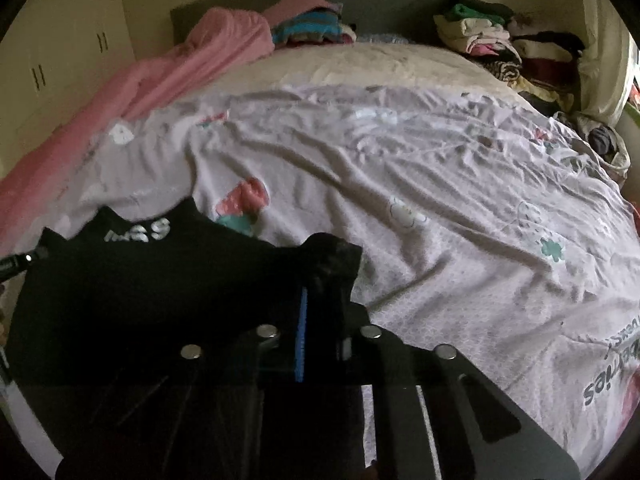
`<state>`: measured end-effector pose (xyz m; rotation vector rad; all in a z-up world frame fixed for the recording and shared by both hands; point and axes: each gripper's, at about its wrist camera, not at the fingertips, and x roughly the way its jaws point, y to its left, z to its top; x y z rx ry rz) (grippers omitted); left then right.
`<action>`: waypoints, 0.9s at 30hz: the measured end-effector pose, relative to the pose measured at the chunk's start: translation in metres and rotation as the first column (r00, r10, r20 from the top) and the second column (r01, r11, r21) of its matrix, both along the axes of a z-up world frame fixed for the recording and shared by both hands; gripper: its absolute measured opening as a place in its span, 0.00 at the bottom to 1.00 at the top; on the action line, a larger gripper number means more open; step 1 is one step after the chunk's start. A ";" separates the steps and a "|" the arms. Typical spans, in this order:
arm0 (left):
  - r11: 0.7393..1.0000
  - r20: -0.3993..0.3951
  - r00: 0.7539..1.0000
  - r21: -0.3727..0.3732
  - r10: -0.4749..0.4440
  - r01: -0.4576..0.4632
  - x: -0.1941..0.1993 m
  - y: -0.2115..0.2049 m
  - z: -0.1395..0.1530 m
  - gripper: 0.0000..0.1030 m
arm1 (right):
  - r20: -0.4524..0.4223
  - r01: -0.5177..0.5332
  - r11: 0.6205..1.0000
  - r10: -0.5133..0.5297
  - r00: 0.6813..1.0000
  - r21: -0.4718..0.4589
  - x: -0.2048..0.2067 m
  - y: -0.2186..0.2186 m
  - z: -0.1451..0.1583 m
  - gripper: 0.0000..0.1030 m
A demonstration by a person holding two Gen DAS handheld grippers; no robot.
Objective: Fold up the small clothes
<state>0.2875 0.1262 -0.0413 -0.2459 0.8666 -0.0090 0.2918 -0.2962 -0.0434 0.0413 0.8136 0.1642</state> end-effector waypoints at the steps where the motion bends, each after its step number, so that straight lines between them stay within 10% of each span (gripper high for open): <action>1: 1.000 0.018 1.000 0.007 -0.003 0.003 -0.002 0.000 0.004 0.07 | 0.023 0.004 1.000 -0.005 1.000 0.007 -0.004 -0.002 0.005 0.07; 7: 0.999 0.109 0.994 0.032 0.019 -0.023 -0.012 0.004 0.029 0.03 | 0.086 0.044 0.998 -0.048 0.995 0.047 -0.007 -0.017 0.026 0.07; 18: 0.999 0.032 0.999 0.047 0.027 -0.029 -0.006 0.008 0.000 0.05 | 0.019 0.096 0.995 -0.096 0.995 0.007 0.002 -0.011 -0.006 0.09; 27: 0.994 0.066 0.996 0.094 0.053 -0.059 -0.037 0.004 0.019 0.34 | 0.021 0.117 0.993 -0.117 0.993 0.021 -0.032 -0.014 0.007 0.34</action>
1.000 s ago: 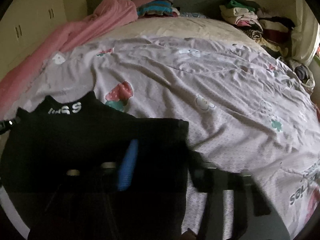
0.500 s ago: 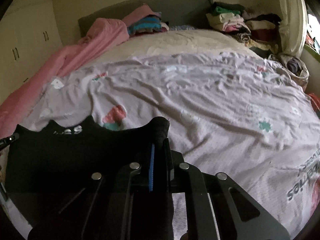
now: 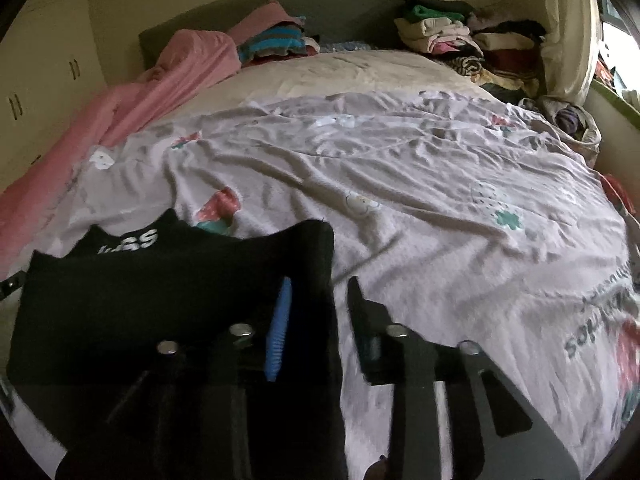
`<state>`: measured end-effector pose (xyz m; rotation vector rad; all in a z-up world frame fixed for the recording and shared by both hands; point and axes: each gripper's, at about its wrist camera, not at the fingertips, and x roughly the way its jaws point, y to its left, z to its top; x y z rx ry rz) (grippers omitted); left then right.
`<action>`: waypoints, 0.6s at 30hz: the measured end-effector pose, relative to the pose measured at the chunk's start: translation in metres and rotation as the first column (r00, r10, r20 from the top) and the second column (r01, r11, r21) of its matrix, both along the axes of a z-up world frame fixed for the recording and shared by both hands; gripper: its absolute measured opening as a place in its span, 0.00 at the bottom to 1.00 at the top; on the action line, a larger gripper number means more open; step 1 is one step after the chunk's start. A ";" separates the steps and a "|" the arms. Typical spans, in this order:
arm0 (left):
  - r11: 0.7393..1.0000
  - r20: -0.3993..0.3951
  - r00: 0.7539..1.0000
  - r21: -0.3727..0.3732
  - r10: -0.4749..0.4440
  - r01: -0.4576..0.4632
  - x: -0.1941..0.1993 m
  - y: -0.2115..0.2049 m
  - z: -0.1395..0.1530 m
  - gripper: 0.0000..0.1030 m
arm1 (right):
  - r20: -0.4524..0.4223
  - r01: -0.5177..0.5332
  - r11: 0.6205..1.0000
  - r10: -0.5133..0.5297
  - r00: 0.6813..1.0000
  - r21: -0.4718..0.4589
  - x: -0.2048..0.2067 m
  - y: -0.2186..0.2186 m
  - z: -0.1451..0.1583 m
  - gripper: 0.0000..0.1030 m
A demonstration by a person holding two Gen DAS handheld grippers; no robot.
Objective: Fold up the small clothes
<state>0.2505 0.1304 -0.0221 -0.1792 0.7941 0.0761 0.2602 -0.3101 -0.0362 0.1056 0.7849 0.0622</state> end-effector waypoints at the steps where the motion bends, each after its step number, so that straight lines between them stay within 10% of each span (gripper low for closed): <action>1: 1.000 0.005 1.000 -0.002 -0.002 0.002 -0.003 0.000 0.003 0.36 | 0.013 -0.016 1.000 0.016 1.000 0.010 -0.009 0.002 0.004 0.36; 18: 0.985 -0.093 0.981 -0.035 -0.171 0.168 -0.075 -0.059 -0.011 0.55 | -0.033 -0.225 0.974 0.225 0.974 -0.015 -0.094 0.046 0.004 0.44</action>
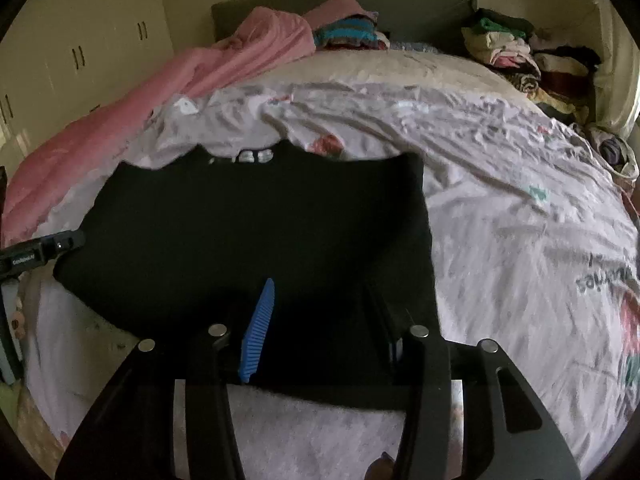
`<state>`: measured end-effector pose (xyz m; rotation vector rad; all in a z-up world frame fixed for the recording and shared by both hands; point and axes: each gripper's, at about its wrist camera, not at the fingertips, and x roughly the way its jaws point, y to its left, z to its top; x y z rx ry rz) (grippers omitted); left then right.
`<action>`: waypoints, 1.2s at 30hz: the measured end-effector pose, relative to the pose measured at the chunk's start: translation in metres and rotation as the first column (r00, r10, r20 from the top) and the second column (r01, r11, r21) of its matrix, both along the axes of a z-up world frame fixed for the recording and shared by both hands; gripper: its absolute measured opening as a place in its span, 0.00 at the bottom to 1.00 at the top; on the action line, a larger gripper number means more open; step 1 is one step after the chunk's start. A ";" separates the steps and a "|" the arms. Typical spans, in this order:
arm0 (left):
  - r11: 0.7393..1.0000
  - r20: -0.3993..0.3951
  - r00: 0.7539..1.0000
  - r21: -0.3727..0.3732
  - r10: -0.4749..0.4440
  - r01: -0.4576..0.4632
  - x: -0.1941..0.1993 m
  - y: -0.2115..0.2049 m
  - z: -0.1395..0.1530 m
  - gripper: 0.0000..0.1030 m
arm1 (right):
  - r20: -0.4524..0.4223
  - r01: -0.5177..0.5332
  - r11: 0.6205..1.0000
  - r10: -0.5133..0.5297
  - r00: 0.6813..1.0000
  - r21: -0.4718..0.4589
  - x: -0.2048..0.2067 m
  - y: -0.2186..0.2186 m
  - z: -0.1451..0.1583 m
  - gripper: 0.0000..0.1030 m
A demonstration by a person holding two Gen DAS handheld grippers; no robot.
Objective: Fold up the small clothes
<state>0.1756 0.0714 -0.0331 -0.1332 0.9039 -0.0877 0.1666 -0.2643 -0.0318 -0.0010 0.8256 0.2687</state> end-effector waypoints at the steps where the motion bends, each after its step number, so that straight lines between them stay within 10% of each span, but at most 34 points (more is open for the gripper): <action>1: 1.000 -0.004 1.000 0.009 -0.004 0.004 -0.003 -0.002 -0.002 0.57 | -0.009 0.000 1.000 0.000 1.000 0.001 -0.002 0.000 -0.002 0.44; 21: 0.998 -0.015 1.000 0.059 -0.014 0.015 -0.027 -0.006 -0.015 0.62 | -0.064 0.069 0.998 -0.069 0.996 0.000 -0.024 -0.017 -0.025 0.48; 36: 1.000 -0.007 1.000 0.020 0.010 -0.009 -0.052 0.010 -0.006 0.91 | 0.018 0.091 0.995 -0.091 0.996 -0.030 -0.056 -0.003 0.002 0.92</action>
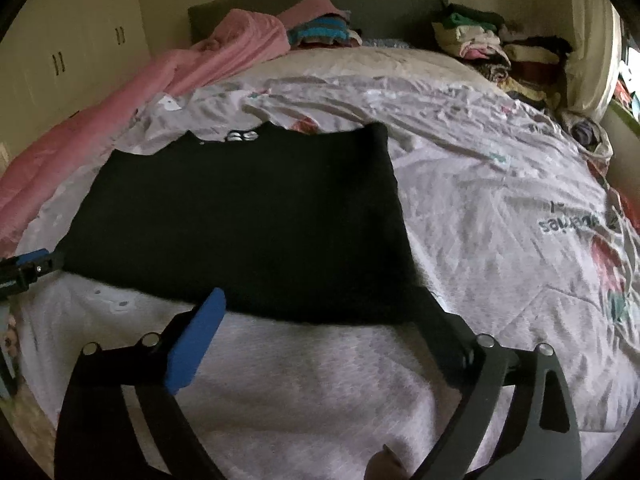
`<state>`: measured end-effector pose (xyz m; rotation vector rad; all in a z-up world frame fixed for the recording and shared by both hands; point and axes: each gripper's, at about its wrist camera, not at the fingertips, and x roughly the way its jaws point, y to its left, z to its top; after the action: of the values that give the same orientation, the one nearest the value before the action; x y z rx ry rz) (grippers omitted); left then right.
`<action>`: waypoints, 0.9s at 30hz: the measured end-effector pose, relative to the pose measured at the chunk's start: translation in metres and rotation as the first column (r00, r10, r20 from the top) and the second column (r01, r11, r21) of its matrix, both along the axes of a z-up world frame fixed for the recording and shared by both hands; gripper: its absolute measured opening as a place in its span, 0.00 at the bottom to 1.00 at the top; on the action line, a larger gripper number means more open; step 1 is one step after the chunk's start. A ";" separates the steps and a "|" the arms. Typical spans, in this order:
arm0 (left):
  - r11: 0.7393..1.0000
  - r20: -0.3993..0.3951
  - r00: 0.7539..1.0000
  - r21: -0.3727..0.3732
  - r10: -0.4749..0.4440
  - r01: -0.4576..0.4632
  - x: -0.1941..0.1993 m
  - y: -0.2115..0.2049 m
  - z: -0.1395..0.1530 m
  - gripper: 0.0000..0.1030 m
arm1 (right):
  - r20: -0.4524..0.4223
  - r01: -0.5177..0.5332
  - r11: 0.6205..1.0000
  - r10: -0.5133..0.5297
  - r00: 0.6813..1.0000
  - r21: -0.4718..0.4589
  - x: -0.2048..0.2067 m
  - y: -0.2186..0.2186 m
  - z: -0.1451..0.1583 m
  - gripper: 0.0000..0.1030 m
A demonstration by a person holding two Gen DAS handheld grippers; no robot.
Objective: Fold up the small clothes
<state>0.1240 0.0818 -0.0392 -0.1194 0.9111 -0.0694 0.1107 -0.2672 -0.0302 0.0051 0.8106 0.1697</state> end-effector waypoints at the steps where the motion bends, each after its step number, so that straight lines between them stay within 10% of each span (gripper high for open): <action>1: 1.000 0.010 1.000 -0.003 0.010 -0.010 -0.003 0.003 0.003 0.91 | 0.005 -0.003 1.000 0.003 1.000 -0.005 -0.001 0.003 0.002 0.93; 27: 0.991 0.035 0.992 0.061 0.120 -0.122 -0.010 0.061 0.035 0.91 | 0.111 -0.309 0.941 0.324 0.939 -0.138 -0.015 0.164 0.037 0.96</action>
<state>0.1144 0.1431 -0.0037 -0.1148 0.8723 0.0699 0.0953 -0.1035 0.0070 -0.2494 0.6837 0.4227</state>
